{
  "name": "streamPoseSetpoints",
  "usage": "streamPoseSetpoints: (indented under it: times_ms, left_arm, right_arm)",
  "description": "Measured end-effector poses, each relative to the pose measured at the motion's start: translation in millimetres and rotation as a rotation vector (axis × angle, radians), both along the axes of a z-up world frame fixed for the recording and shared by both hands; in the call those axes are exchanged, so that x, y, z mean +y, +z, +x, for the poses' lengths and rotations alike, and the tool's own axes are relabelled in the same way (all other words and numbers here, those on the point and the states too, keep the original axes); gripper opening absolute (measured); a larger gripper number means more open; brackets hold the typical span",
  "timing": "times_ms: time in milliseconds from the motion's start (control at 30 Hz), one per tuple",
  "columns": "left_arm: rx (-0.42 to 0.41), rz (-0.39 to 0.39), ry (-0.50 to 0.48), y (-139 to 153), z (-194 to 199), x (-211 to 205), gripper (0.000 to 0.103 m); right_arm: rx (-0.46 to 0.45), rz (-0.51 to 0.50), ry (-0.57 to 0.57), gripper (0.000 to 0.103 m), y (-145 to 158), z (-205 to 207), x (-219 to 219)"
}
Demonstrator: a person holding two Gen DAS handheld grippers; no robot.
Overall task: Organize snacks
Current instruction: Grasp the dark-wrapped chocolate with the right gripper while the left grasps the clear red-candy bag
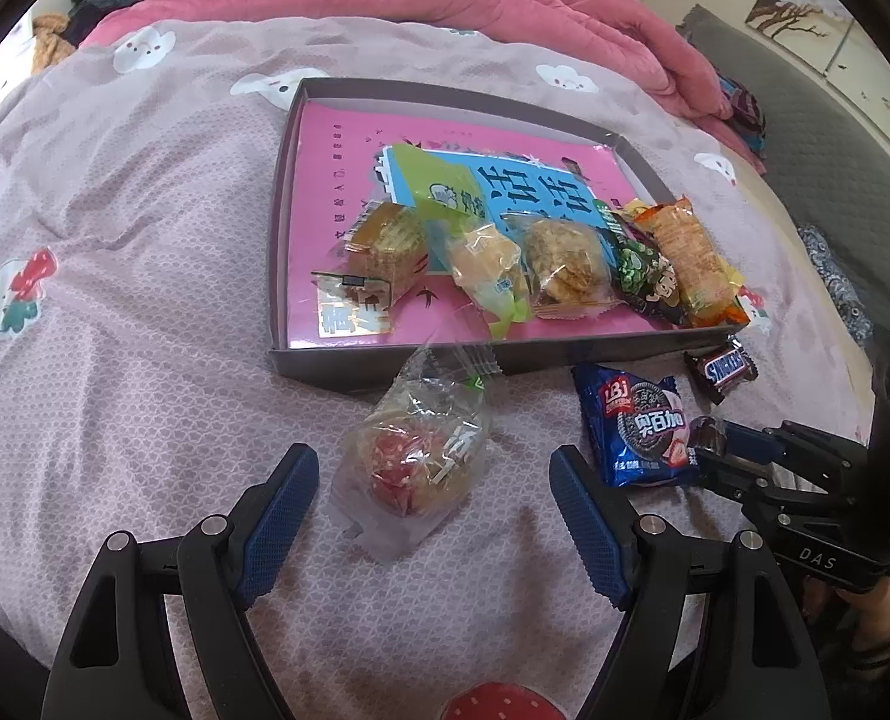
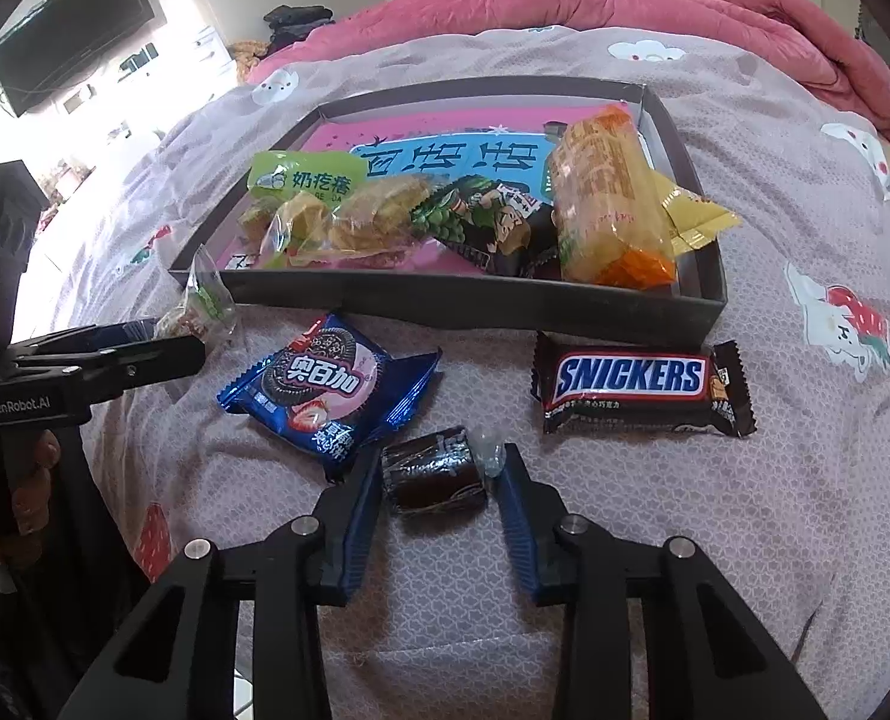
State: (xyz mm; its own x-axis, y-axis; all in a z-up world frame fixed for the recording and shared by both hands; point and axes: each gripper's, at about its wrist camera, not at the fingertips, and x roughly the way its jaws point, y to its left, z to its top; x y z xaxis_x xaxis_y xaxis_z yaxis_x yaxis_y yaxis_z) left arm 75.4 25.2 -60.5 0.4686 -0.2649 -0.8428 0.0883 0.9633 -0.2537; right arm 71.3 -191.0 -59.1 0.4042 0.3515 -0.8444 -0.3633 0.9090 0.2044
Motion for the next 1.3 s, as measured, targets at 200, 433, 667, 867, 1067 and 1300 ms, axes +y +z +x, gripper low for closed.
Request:
streamPoseSetpoints:
  times_ms: [200,433,667,867,1067,1300]
  left_arm:
    - [-0.018,-0.007,-0.008,1.3,-0.7,-2.9,0.061]
    - [-0.026,0.008,-0.024,1.3,2.0,-9.5,0.048]
    - [-0.032,0.019,-0.033,1.4,1.4,-11.2,0.046]
    - [-0.058,0.021,-0.041,9.6,-5.3,-11.5,0.046]
    - [-0.106,0.01,-0.035,27.5,-12.3,-9.5,0.046]
    - [-0.159,0.002,0.002,46.9,-13.9,-2.8,0.046]
  right_arm:
    - [-0.017,0.039,-0.032,0.037,7.0,1.5,-9.6]
    - [-0.038,0.103,-0.079,0.037,13.8,3.5,-22.3]
    - [-0.057,0.147,-0.087,0.037,18.3,4.0,-26.2]
    - [-0.073,0.163,-0.079,0.037,22.1,3.4,-26.3]
    - [-0.111,0.179,-0.083,0.037,29.7,1.3,-28.1]
    - [-0.158,0.192,-0.098,0.037,38.9,-0.1,-31.7]
